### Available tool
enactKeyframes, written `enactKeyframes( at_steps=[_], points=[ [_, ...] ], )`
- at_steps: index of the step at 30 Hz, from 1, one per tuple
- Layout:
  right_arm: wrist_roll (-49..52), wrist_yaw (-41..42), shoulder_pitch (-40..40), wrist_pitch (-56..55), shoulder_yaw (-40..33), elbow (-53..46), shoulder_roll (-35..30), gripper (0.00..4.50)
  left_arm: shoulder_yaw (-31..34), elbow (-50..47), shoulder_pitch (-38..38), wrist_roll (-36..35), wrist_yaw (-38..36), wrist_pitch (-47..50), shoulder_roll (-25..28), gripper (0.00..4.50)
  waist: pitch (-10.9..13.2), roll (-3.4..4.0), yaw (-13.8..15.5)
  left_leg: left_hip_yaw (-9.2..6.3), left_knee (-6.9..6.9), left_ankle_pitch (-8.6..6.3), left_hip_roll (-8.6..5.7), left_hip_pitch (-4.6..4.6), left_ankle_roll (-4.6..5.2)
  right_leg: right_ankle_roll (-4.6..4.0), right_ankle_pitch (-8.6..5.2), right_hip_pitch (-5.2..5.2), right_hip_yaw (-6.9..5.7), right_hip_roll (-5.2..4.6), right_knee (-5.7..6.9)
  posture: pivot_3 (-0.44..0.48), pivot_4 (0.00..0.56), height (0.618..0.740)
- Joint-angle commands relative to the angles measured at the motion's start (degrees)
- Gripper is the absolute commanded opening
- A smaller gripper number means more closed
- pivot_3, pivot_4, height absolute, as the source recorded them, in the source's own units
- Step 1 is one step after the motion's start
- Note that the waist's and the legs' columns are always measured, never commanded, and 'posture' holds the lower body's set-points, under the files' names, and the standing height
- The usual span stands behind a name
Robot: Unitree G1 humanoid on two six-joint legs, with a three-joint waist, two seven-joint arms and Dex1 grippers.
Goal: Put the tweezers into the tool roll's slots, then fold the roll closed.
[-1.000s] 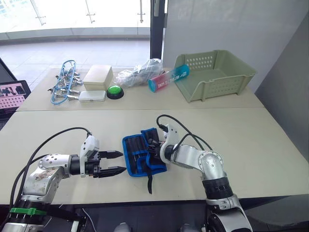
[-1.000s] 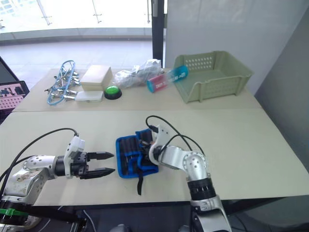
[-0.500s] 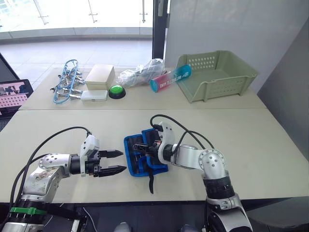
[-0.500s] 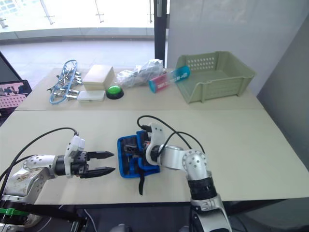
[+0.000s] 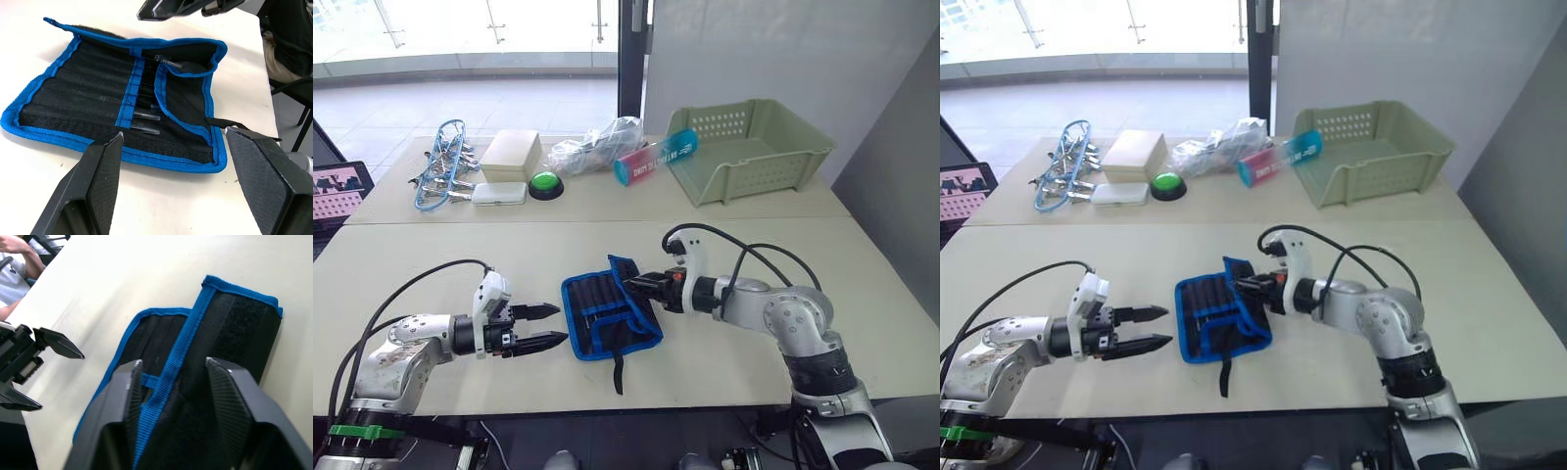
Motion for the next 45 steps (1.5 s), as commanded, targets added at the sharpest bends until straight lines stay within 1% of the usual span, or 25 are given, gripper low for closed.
enactKeyframes(
  at_steps=[1, 2, 3, 7, 9, 12, 15, 17, 19, 22, 25, 27, 31, 34, 37, 41, 44, 45],
  points=[
    [-8.1, 8.9, -0.8, -7.8, 3.5, 4.7, -0.3, 0.55, 2.2, -2.9, 1.0, -2.0, 0.8, 1.1, 0.1, 3.53, 0.0, 0.0, 0.0, 0.0, 0.0, 0.0, 0.0, 0.0, 0.0, 0.0, 0.0, 0.0, 0.0, 0.0, -0.01, 0.0, 0.15, 0.722],
    [-9.9, 12.0, -0.8, -9.9, 4.9, 5.4, 0.0, 0.18, 2.6, -3.3, 1.3, -2.3, 1.2, 1.4, 0.3, 3.53, 0.0, -0.01, 0.0, 0.0, 0.0, 0.0, 0.0, 0.0, -0.01, 0.0, 0.0, 0.0, 0.0, 0.0, 0.0, 0.0, 0.15, 0.722],
    [-11.1, 14.3, -0.9, -11.0, 5.8, 6.3, 0.5, 0.02, 3.0, -3.7, 1.7, -2.8, 1.5, 2.0, 0.5, 3.53, 0.0, 0.0, 0.0, 0.0, 0.0, 0.01, 0.0, 0.0, -0.01, 0.0, 0.0, -0.01, 0.0, 0.0, 0.0, 0.0, 0.15, 0.722],
    [-18.4, 19.1, -0.8, -13.5, 10.1, 9.7, 0.3, 0.02, 4.3, -4.9, 3.3, -4.0, 2.6, 4.4, 1.2, 3.53, 0.0, 0.0, 0.0, 0.01, 0.0, 0.02, 0.0, 0.0, -0.04, 0.0, 0.0, -0.02, 0.0, 0.0, 0.01, 0.0, 0.15, 0.722],
    [-20.7, 19.5, -0.7, -13.1, 10.7, 11.1, 0.8, 0.02, 4.9, -5.5, 3.8, -4.5, 3.6, 5.9, 1.3, 3.53, 0.0, 0.0, 0.1, 0.01, 0.01, 0.02, 0.0, 0.0, -0.04, 0.0, 0.0, 0.0, 0.0, 0.0, 0.01, 0.0, 0.15, 0.722],
    [-25.0, 17.7, -1.2, -11.7, 11.1, 14.8, 1.3, 0.02, 5.3, -8.0, 4.5, -6.1, 8.1, 12.5, 1.5, 3.53, 0.0, -0.01, 0.0, 0.01, 0.03, 0.03, 0.0, 0.07, -0.05, 0.0, 0.0, 0.03, 0.0, 0.0, 0.06, 0.0, 0.15, 0.722],
    [-26.6, 18.0, -1.0, -10.7, 10.4, 15.4, 1.9, 0.02, 6.0, -9.6, 4.6, -7.4, 14.3, 19.1, 0.6, 3.53, 0.0, -0.01, 0.1, 0.0, 0.12, 0.03, 0.0, 0.17, -0.06, 0.0, 0.0, 0.14, 0.01, 0.0, 0.13, 0.0, 0.15, 0.722],
    [-27.8, 18.6, -0.6, -11.0, 10.7, 15.2, 1.8, 0.02, 6.7, -10.6, 4.7, -9.9, 17.5, 24.9, 0.4, 3.53, 0.0, -0.01, 0.1, 0.0, 0.15, 0.03, 0.01, 0.26, -0.06, 0.0, 0.0, 0.24, 0.02, -0.01, 0.14, 0.0, 0.15, 0.722],
    [-28.3, 18.9, -0.2, -11.0, 10.4, 15.0, 2.1, 0.02, 7.4, -10.9, 4.6, -12.7, 20.0, 30.8, 0.3, 3.53, 0.0, -0.02, 0.2, 0.0, 0.15, 0.02, 0.0, 0.36, -0.04, 0.0, 0.0, 0.33, 0.02, -0.01, 0.14, 0.0, 0.15, 0.722],
    [-29.2, 19.5, 0.0, -11.3, 10.4, 14.6, 2.3, 0.02, 7.4, -11.7, 4.9, -14.1, 21.8, 34.8, 0.6, 3.53, 0.0, -0.02, 0.1, -0.01, 0.11, 0.0, 0.01, 0.52, -0.02, 0.0, 0.0, 0.51, 0.02, -0.01, 0.11, 0.0, 0.15, 0.722],
    [-29.8, 19.7, -0.1, -11.5, 9.9, 14.2, 2.5, 0.02, 7.4, -11.1, 3.8, -16.1, 25.4, 39.2, -1.7, 3.53, 0.0, -0.02, 0.2, -0.01, 0.1, 0.0, 0.01, 0.61, -0.02, 0.0, 0.0, 0.6, 0.02, 0.0, 0.09, 0.0, 0.15, 0.722],
    [-30.0, 19.7, -0.2, -11.3, 9.5, 13.5, 2.9, 0.02, 5.9, -10.6, 2.1, -16.5, 27.8, 41.4, -3.8, 3.53, 0.0, -0.01, 0.3, -0.02, 0.09, -0.01, 0.0, 0.73, -0.01, 0.0, 0.0, 0.78, 0.01, -0.01, -0.01, 0.0, 0.15, 0.722],
    [-30.1, 19.3, -0.2, -11.0, 8.3, 11.8, 3.2, 0.02, 4.3, -6.7, -2.3, -15.3, 34.5, 45.4, -10.7, 3.53, 0.0, 0.0, 1.1, -0.04, 0.11, -0.03, -0.02, 0.89, 0.02, 0.0, 0.0, 1.05, 0.0, -0.01, -0.15, 0.0, 0.15, 0.722],
    [-30.3, 18.9, -0.5, -10.7, 7.3, 11.7, 3.9, 0.02, 2.8, -4.8, -2.8, -13.5, 36.3, 44.9, -13.6, 3.53, -0.1, 0.0, 1.3, -0.04, 0.11, -0.04, -0.03, 0.9, 0.02, 0.0, 0.0, 1.08, 0.0, -0.01, -0.18, 0.0, 0.15, 0.722],
    [-30.9, 18.7, -0.7, -10.5, 6.6, 11.9, 4.5, 0.02, 3.8, -2.4, -3.5, -13.1, 38.0, 44.0, -16.4, 3.53, -0.2, 0.09, 1.6, -0.04, 0.12, -0.04, -0.04, 0.93, 0.02, 0.0, 0.0, 1.13, 0.0, -0.01, -0.2, 0.0, 0.15, 0.722],
    [-31.3, 18.7, -0.5, -10.1, 6.2, 11.4, 4.8, 0.02, 4.9, -1.9, -3.5, -13.5, 37.9, 43.7, -17.6, 3.53, -0.3, 0.1, 1.6, -0.04, 0.12, -0.04, -0.05, 0.96, 0.03, 0.0, 0.0, 1.15, 0.0, -0.01, -0.21, 0.0, 0.15, 0.722],
    [-31.6, 18.6, -0.4, -10.3, 5.9, 11.5, 4.6, 0.0, 7.2, -1.3, -4.0, -15.2, 38.4, 44.3, -19.0, 2.77, -0.3, 0.09, 1.5, -0.04, 0.11, -0.04, -0.04, 0.96, 0.02, 0.0, 0.0, 1.15, 0.0, -0.01, -0.22, 0.0, 0.15, 0.722],
    [-31.6, 18.5, -0.4, -10.3, 5.8, 11.6, 4.6, 0.0, 7.2, -1.3, -4.1, -15.4, 37.8, 44.2, -19.0, 2.45, -0.3, 0.08, 1.5, -0.04, 0.11, -0.04, -0.04, 0.95, 0.02, 0.0, 0.0, 1.14, 0.0, -0.01, -0.22, 0.0, 0.15, 0.722]
  ],
)
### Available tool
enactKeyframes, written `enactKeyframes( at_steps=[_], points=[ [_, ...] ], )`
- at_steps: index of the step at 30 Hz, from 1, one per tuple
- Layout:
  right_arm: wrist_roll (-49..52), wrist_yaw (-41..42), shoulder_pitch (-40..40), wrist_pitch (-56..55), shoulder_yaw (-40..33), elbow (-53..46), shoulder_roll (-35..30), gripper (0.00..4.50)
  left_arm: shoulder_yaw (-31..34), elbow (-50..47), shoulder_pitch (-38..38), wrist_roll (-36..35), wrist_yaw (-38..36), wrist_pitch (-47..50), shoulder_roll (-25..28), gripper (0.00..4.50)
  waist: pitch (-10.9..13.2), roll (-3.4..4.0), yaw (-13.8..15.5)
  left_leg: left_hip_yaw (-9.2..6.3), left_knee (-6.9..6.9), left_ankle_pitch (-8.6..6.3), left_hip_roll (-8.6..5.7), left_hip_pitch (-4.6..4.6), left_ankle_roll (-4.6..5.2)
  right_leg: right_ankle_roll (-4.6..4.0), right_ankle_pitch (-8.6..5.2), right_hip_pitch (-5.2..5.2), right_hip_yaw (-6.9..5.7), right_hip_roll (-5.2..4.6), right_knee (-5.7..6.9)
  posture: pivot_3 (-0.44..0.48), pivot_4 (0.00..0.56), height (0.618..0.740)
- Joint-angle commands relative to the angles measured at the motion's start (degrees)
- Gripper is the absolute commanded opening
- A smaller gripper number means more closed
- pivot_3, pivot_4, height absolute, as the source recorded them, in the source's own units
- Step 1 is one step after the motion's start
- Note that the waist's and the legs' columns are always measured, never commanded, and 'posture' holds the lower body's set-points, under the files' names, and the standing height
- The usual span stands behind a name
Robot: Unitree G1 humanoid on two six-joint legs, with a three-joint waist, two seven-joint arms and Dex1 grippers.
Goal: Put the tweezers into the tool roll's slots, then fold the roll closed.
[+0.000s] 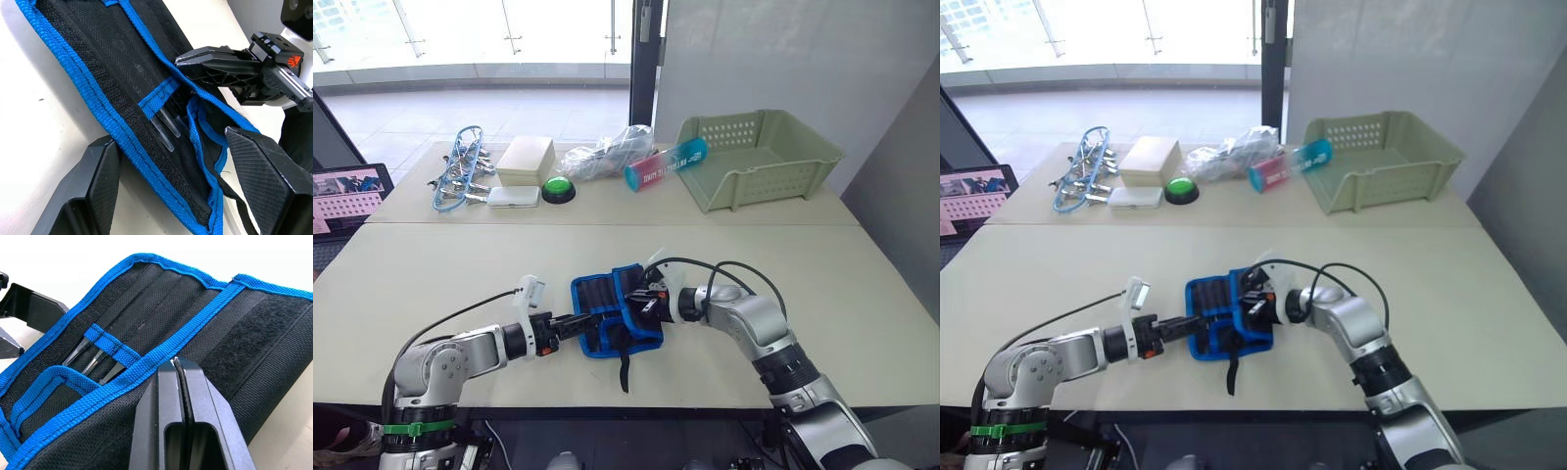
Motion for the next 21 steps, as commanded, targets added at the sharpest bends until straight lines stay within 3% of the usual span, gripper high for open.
enactKeyframes(
  at_steps=[1, 7, 14, 21],
  points=[
    [-1.9, -1.2, 1.0, 0.8, -1.4, 0.6, -0.5, 0.0, -1.2, 1.9, 1.0, -0.1, 0.6, 1.4, -0.6, 2.06, 0.0, -0.01, 0.0, 0.0, 0.0, 0.0, 0.0, -0.01, 0.0, 0.0, 0.0, 0.0, 0.0, 0.0, -0.01, 0.0, 0.15, 0.722],
    [-1.8, -1.1, 1.2, 1.0, -1.5, 0.3, -0.6, 0.0, -0.6, 2.6, 0.2, -0.4, 0.4, 1.2, -0.2, 0.08, 0.0, -0.02, -0.1, 0.0, -0.03, -0.01, 0.0, -0.04, 0.0, 0.0, 0.0, -0.03, -0.01, 0.0, -0.04, 0.0, 0.15, 0.722],
    [-1.9, -1.2, 2.1, 1.6, -1.5, -1.1, -1.0, 0.0, 0.6, 4.7, -1.4, -0.3, -1.6, 0.3, 2.8, 0.03, 0.0, -0.02, -0.2, 0.0, -0.08, -0.01, 0.0, -0.03, 0.0, 0.0, 0.0, -0.04, -0.01, 0.0, -0.06, 0.0, 0.15, 0.722],
    [-4.5, -1.7, 3.6, 0.1, 1.1, -1.9, -0.4, 0.0, -1.7, 8.3, -7.7, 1.2, -8.4, -1.8, 10.5, 0.03, 0.1, -0.14, -1.2, 0.0, -0.18, 0.01, 0.01, -0.08, -0.02, 0.0, 0.0, -0.16, -0.02, 0.02, -0.06, 0.0, 0.15, 0.722]
  ],
)
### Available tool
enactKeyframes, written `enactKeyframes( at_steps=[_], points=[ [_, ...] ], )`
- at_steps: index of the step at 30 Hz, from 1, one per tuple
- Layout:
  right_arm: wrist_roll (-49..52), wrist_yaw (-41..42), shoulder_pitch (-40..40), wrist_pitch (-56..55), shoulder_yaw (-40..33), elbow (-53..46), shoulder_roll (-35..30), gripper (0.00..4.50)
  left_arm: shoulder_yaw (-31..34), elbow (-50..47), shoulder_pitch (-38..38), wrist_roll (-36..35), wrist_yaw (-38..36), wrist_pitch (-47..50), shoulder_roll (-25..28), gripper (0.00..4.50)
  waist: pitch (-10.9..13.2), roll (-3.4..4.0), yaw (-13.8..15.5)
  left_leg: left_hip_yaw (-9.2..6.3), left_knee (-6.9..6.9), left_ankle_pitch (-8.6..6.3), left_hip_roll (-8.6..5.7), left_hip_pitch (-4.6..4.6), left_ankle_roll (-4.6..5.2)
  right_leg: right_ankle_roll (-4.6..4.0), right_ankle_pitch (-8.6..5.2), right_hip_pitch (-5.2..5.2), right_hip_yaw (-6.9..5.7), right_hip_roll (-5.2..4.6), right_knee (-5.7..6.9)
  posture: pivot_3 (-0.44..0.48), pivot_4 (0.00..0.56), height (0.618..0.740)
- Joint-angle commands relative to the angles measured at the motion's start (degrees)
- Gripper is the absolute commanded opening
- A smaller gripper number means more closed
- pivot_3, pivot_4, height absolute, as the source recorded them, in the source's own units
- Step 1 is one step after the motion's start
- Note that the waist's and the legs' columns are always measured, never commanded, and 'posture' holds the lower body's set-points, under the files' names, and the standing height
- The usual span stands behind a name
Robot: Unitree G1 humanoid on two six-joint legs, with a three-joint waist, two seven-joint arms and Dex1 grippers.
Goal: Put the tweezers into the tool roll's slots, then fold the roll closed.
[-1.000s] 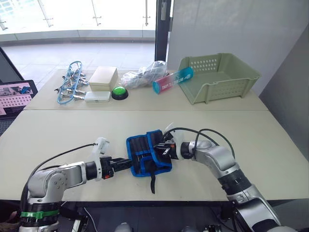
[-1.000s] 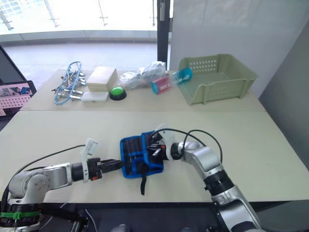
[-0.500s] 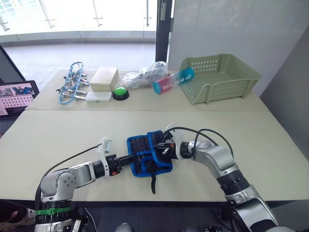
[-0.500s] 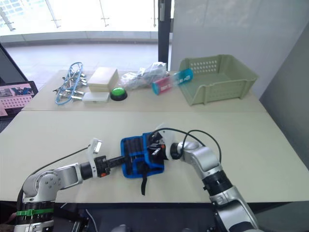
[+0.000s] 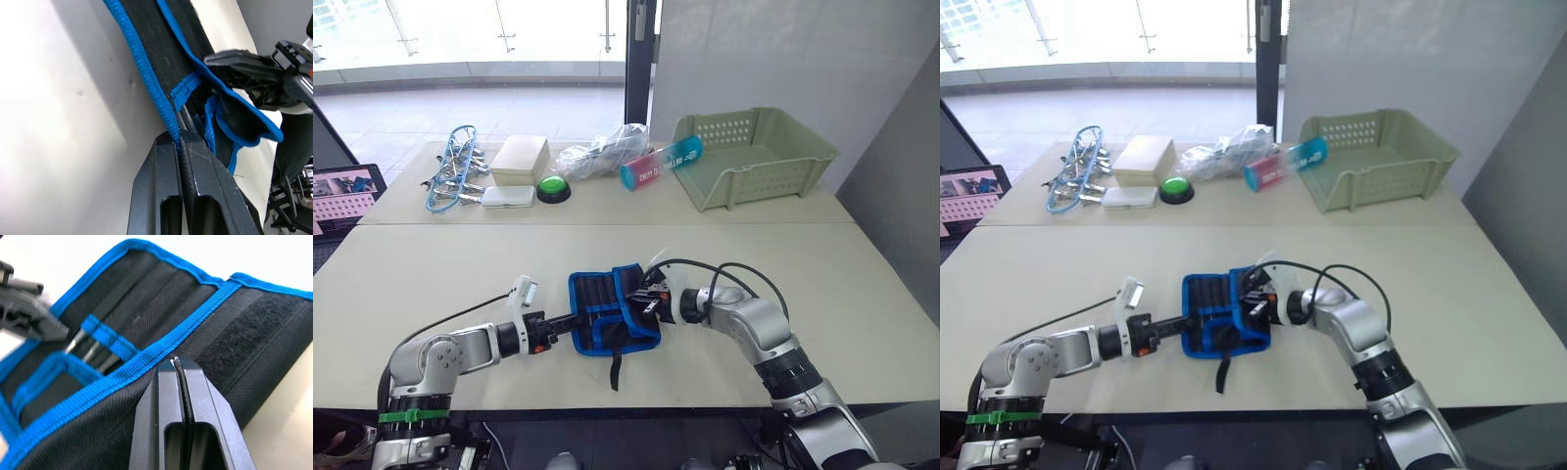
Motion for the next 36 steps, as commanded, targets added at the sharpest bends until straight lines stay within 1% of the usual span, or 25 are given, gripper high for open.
enactKeyframes(
  at_steps=[1, 4, 6, 11, 13, 17, 20, 25, 27, 29, 31, 33, 36],
  points=[
    [-3.0, -1.5, 2.0, 0.6, 1.3, 0.8, -0.2, 0.0, -0.9, 0.1, -2.8, 1.4, -4.5, -2.4, 4.1, 0.03, 0.0, -0.01, -0.4, 0.0, -0.05, 0.0, 0.0, 0.0, 0.0, 0.0, 0.0, 0.0, 0.0, 0.0, -0.05, 0.0, 0.15, 0.722],
    [-3.6, -2.2, 2.5, 0.8, 1.9, 0.3, 1.0, 0.0, -3.1, 0.5, -5.8, 1.4, -7.8, -2.5, 5.9, 0.03, 0.0, -0.01, -0.6, 0.01, -0.12, 0.01, 0.0, 0.01, -0.01, 0.0, 0.0, -0.02, -0.02, 0.0, -0.08, 0.0, 0.15, 0.722],
    [-4.2, -2.7, 2.6, 0.9, 2.1, 0.4, 1.8, 0.0, -4.5, 0.2, -9.2, 0.2, -9.4, -1.3, 5.2, 0.03, 0.0, -0.06, -0.5, 0.01, -0.12, 0.01, 0.0, -0.01, -0.02, 0.0, 0.0, -0.02, -0.04, 0.0, -0.08, 0.0, 0.15, 0.722],
    [-4.7, -3.3, 2.9, 1.3, 1.3, 0.4, 2.9, 0.0, -7.3, 1.0, -13.8, 0.1, -9.1, -0.2, 0.5, 0.03, 0.1, -0.12, -0.6, 0.01, -0.06, 0.02, 0.0, 0.0, -0.03, 0.0, 0.0, 0.01, -0.03, 0.0, -0.07, 0.0, 0.15, 0.722],
    [-4.8, -3.3, 3.0, 1.3, 0.9, 0.4, 2.9, 0.0, -8.9, 2.9, -15.1, 1.5, -8.1, -1.3, -2.8, 0.03, 0.1, -0.12, -0.5, 0.01, -0.08, 0.02, 0.0, 0.0, -0.03, 0.0, 0.0, 0.0, -0.03, 0.0, -0.07, 0.0, 0.15, 0.722],
    [-4.2, -3.2, 3.3, 2.3, -0.3, -0.7, 2.7, 0.0, -11.6, 6.6, -15.6, 4.8, -7.8, -4.4, -7.1, 0.03, 0.1, -0.14, -0.4, 0.01, -0.05, 0.02, -0.01, -0.01, -0.03, 0.0, 0.0, 0.01, -0.03, 0.0, -0.09, 0.0, 0.15, 0.722],
    [-1.6, -3.1, 3.8, 4.2, -3.9, -2.2, 3.1, 0.0, -12.9, 10.9, -16.3, 7.8, -6.9, -8.2, -10.8, 0.03, 0.1, -0.14, -0.2, 0.01, -0.04, 0.02, -0.01, -0.02, -0.03, 0.0, 0.0, 0.02, -0.04, 0.0, -0.11, 0.0, 0.15, 0.722],
    [2.8, -2.5, 4.3, 8.5, -10.2, -5.9, 2.5, 0.0, -14.8, 14.0, -17.1, 10.9, -7.2, -11.1, -13.6, 0.03, 0.1, -0.14, 1.2, 0.0, 0.0, 0.02, -0.08, -0.07, -0.03, 0.04, 0.03, 0.15, -0.05, -0.01, -0.38, 0.0, 0.15, 0.722],
    [6.4, -2.2, 4.3, 11.7, -13.9, -8.1, 2.6, 0.0, -16.4, 14.7, -16.9, 12.7, -7.5, -12.4, -13.9, 0.03, 0.1, -0.14, 1.3, -0.02, 0.02, 0.02, -0.11, -0.14, -0.03, 0.06, 0.04, 0.15, -0.05, -0.01, -0.38, 0.0, 0.15, 0.722],
    [8.7, -1.5, 4.6, 14.2, -15.6, -10.5, 1.7, 0.0, -17.7, 15.3, -16.7, 14.1, -7.7, -13.2, -14.1, 0.03, 0.1, -0.15, 1.4, -0.07, 0.04, 0.02, -0.15, -0.22, -0.02, 0.06, 0.04, 0.13, -0.05, -0.01, -0.4, 0.0, 0.15, 0.722],
    [10.8, -1.3, 4.7, 16.3, -17.6, -12.5, 0.9, 0.0, -20.7, 15.6, -16.2, 16.8, -8.3, -14.4, -13.5, 0.03, 0.1, -0.16, 1.2, -0.07, 0.02, 0.02, -0.15, -0.24, -0.02, 0.06, 0.04, 0.09, -0.05, -0.01, -0.4, 0.0, 0.15, 0.722],
    [12.2, -1.3, 4.6, 17.2, -19.2, -13.6, 0.4, 0.0, -22.8, 16.0, -15.9, 18.8, -8.7, -14.9, -13.2, 0.03, 0.1, -0.15, 1.1, -0.07, -0.02, 0.02, -0.15, -0.25, -0.02, 0.06, 0.04, 0.06, -0.05, -0.01, -0.39, 0.0, 0.15, 0.722],
    [13.1, -0.9, 4.6, 15.9, -20.6, -14.8, -0.9, 0.0, -23.5, 17.2, -16.0, 20.5, -7.8, -15.8, -14.2, 0.03, 0.1, -0.16, 1.3, -0.07, -0.01, 0.02, -0.15, -0.2, -0.02, 0.06, 0.04, 0.12, -0.05, -0.01, -0.4, 0.0, 0.15, 0.722]
  ],
)
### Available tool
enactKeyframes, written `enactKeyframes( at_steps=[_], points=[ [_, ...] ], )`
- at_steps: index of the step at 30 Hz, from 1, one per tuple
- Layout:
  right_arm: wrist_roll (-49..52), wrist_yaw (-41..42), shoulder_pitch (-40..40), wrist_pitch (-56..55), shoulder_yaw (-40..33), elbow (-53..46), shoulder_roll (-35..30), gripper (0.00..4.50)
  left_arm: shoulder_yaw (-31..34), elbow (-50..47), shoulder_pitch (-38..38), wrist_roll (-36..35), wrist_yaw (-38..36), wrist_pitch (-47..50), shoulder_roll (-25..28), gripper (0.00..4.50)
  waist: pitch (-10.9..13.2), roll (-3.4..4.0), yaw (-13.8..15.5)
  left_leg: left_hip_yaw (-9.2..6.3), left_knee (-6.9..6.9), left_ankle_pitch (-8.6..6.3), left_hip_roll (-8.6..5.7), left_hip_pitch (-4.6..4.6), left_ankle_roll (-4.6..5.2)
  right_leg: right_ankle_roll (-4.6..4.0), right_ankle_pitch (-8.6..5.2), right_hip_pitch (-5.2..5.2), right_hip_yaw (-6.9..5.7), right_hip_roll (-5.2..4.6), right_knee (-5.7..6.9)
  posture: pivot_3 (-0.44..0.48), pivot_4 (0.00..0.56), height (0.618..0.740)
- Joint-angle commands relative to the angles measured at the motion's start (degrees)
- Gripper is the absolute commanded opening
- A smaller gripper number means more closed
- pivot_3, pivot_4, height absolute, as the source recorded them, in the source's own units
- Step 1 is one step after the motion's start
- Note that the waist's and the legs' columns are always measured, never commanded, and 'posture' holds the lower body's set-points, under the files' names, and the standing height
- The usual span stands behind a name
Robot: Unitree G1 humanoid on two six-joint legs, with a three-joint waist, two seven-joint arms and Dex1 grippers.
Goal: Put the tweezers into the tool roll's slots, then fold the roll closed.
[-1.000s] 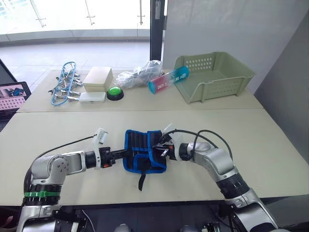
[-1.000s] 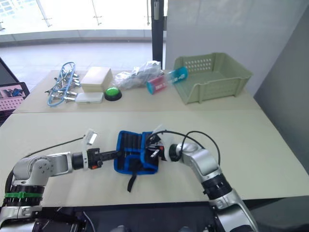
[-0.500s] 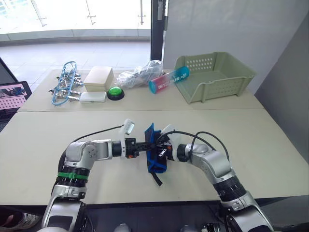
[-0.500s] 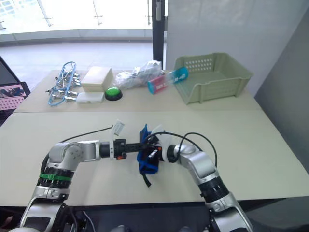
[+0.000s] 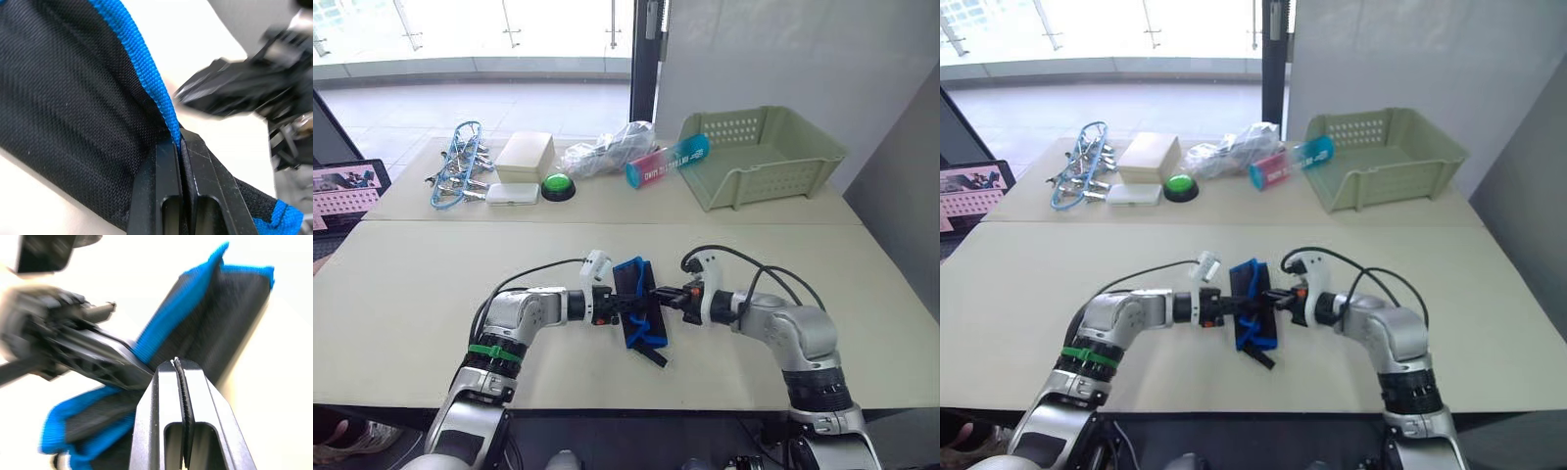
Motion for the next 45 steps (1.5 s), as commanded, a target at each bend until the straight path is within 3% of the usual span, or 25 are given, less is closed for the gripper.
enactKeyframes(
  at_steps=[1, 7, 19, 30, 37, 45],
  points=[
    [2.2, 1.0, -0.9, -1.6, -2.3, -3.4, -1.4, 0.0, -3.5, 3.0, 0.9, 4.8, 2.3, -0.8, -1.1, 0.03, 0.0, 0.0, 0.3, 0.0, 0.02, 0.0, 0.0, 0.0, 0.0, 0.0, 0.0, 0.02, 0.0, 0.0, -0.01, 0.0, 0.15, 0.722],
    [0.9, 0.3, -2.1, -4.5, -0.8, -3.3, -2.0, 0.0, -4.3, 2.3, 1.4, 5.9, 1.9, -0.3, -1.5, 0.03, 0.0, 0.0, 0.7, -0.04, 0.07, -0.01, -0.04, -0.01, 0.02, 0.02, 0.01, 0.06, 0.0, -0.02, -0.02, 0.0, 0.15, 0.722],
    [-3.3, 0.7, -8.4, -9.1, 5.3, 3.6, -1.2, 0.0, -4.5, -1.7, 3.1, 4.9, -1.7, 1.3, 0.2, 3.78, 0.0, 0.0, 0.6, -0.08, 0.24, -0.01, -0.03, 0.06, 0.02, 0.03, 0.02, 0.15, 0.01, -0.02, 0.0, 0.0, 0.15, 0.722],
    [-13.7, 8.2, -14.7, -16.6, 16.6, 19.7, -5.0, 0.0, -7.4, -10.0, 8.4, 5.0, -7.9, -0.9, 7.0, 3.78, 0.0, 0.01, -1.0, -0.06, -0.12, -0.01, -0.03, 0.1, 0.03, 0.03, 0.01, 0.09, 0.0, 0.0, -0.07, 0.0, 0.15, 0.722],
    [-16.9, 14.8, -15.1, -21.6, 20.0, 23.0, -5.8, 0.0, -6.3, -10.4, 8.8, 4.5, -8.0, -1.4, 8.6, 3.78, 0.0, 0.01, -1.6, -0.06, -0.12, -0.01, -0.03, 0.12, 0.03, 0.04, 0.01, 0.08, -0.01, 0.0, -0.07, 0.0, 0.15, 0.722],
    [-15.2, 16.3, -16.3, -28.1, 14.1, 23.0, -3.8, 0.0, -5.8, -10.8, 9.3, 4.5, -7.6, -1.3, 8.9, 3.78, 0.0, 0.01, -1.6, -0.04, -0.07, -0.01, -0.02, 0.15, 0.03, 0.04, 0.01, 0.09, 0.01, 0.0, -0.03, 0.0, 0.15, 0.722]
  ],
)
